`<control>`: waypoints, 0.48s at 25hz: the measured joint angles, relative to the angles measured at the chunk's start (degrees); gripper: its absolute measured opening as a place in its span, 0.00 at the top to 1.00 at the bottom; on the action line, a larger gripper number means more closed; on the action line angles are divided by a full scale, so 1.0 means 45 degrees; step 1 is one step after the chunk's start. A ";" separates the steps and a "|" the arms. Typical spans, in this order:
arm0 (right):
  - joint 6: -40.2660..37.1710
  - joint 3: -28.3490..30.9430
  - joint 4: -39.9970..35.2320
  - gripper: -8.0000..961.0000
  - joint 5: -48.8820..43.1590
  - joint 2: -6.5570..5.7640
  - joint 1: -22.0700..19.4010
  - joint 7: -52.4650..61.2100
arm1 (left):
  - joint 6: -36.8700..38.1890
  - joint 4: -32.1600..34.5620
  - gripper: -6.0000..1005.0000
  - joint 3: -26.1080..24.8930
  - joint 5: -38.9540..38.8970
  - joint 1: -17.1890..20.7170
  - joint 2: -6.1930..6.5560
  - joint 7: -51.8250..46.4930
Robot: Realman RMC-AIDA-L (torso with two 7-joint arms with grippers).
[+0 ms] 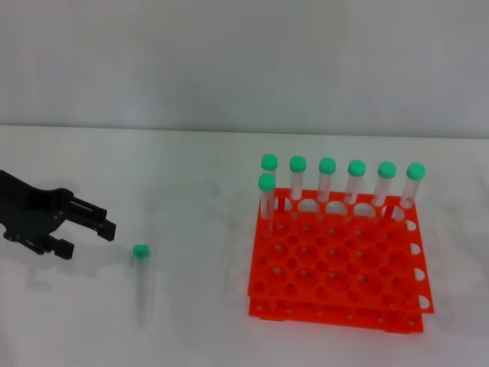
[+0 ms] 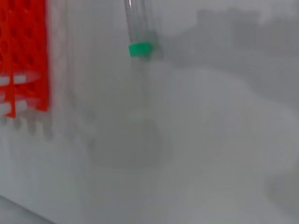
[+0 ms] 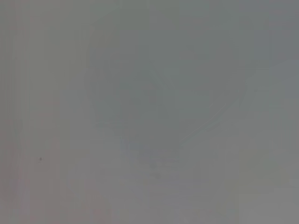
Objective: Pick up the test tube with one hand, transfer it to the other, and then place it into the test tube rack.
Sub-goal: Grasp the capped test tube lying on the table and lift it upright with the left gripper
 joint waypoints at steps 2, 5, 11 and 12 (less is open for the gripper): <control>-0.0004 0.0000 0.0000 0.11 -0.0001 0.0000 0.0001 0.0000 | 0.0028 -0.0033 0.14 0.0223 0.0009 -0.0039 -0.0002 -0.0083; -0.0009 0.0001 0.0001 0.11 0.0000 0.0000 -0.0016 0.0000 | 0.0032 -0.0187 0.14 0.0499 0.0029 -0.0127 -0.0010 -0.0225; -0.0020 -0.0001 0.0017 0.11 -0.0016 0.0000 -0.0083 0.0000 | 0.0031 -0.0558 0.14 0.0616 0.0073 -0.0384 -0.0138 -0.0341; -0.0023 -0.0005 0.0017 0.11 -0.0032 0.0000 -0.0076 0.0000 | 0.0023 -0.0576 0.14 0.0627 0.0124 -0.0395 -0.0150 -0.0375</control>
